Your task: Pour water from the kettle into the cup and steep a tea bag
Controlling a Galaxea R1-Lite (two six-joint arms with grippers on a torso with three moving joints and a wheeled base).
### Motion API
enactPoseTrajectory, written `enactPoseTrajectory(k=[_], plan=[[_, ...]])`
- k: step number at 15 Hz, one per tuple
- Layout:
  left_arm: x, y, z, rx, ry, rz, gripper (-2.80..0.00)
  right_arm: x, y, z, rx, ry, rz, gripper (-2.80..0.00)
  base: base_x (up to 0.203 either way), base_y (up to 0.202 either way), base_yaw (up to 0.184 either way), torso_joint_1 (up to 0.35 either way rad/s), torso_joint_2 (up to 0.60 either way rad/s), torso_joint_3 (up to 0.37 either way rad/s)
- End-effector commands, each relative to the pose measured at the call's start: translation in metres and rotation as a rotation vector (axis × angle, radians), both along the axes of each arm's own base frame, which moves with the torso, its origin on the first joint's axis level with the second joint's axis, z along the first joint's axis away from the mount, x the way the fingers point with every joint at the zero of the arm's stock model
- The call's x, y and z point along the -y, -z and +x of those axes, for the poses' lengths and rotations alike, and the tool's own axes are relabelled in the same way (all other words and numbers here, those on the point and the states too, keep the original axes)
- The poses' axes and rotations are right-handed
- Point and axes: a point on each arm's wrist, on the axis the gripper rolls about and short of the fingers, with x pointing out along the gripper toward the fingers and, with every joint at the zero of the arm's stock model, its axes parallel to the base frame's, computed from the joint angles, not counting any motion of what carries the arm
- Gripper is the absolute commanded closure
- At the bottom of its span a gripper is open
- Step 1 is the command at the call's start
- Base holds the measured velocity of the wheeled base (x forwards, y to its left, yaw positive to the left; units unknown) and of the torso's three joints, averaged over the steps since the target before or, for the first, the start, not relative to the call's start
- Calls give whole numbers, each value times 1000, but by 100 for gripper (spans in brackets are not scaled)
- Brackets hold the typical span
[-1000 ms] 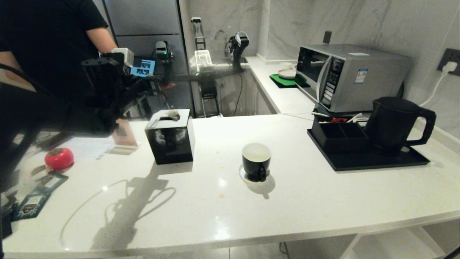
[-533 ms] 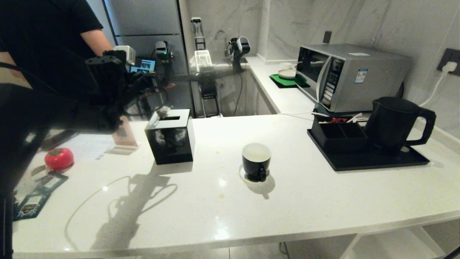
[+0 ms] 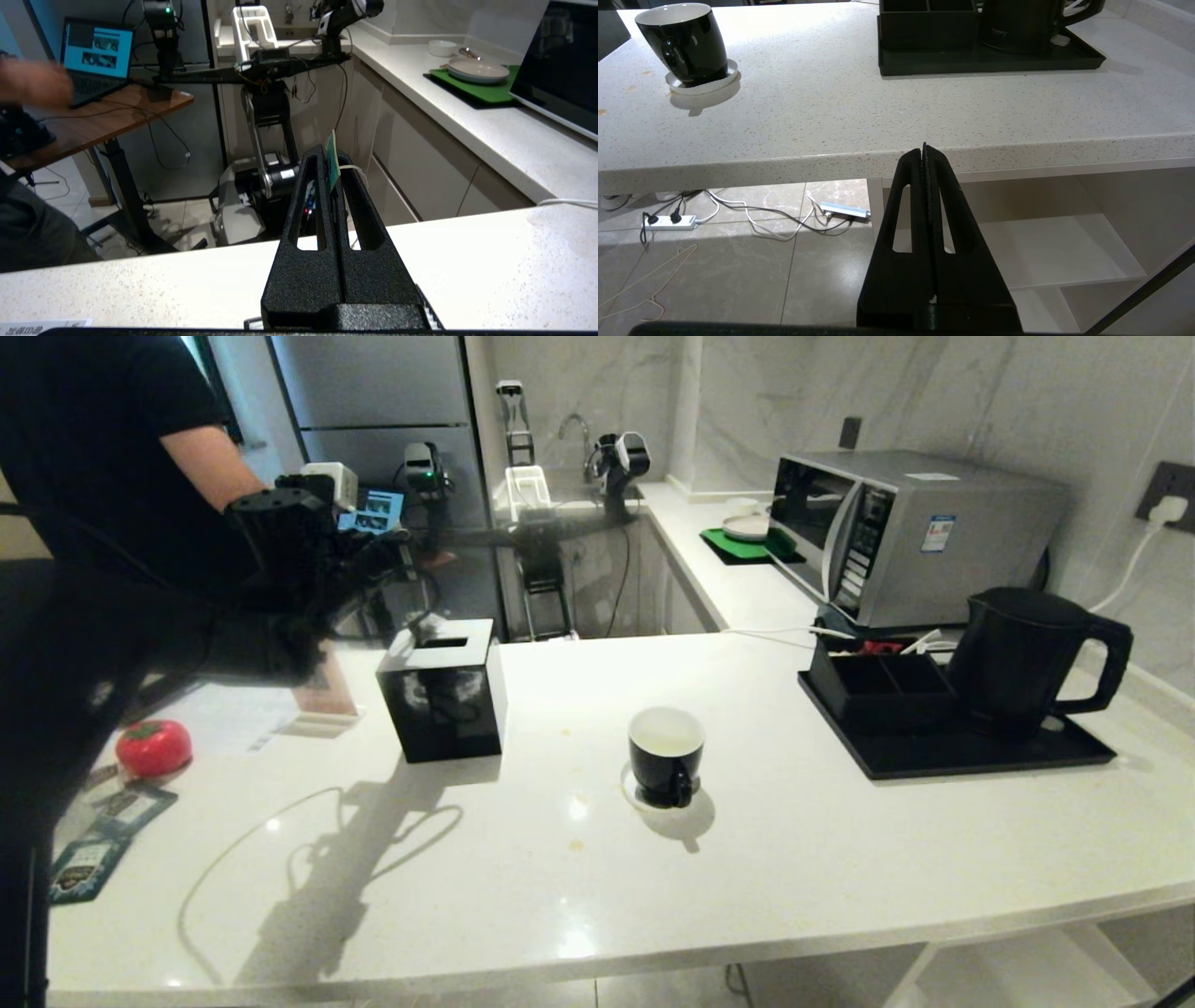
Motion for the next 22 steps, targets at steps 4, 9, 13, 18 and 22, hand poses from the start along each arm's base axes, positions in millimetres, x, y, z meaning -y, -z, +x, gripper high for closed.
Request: enactPoseTrajectory(k=[4,9,13,18,22], plan=[[1,-6,5,33,2,-4,0,0,0,0,0,-1,0,0,0,0,0,0,0,0],[1,-9,3,39,2,-4,0,0,0,0,0,-1,0,0,0,0,0,0,0,0],[2,-11,2,43,3,-4,0,0,0,0,0,-1,0,0,0,0,0,0,0,0],[3,-14,1,51,5,-5,0,0,0,0,0,0,0,0,0,0,0,0,0,0],[5,-13,0,48,11,-5,0,0,0,0,0,-1,0,0,0,0,0,0,0,0]])
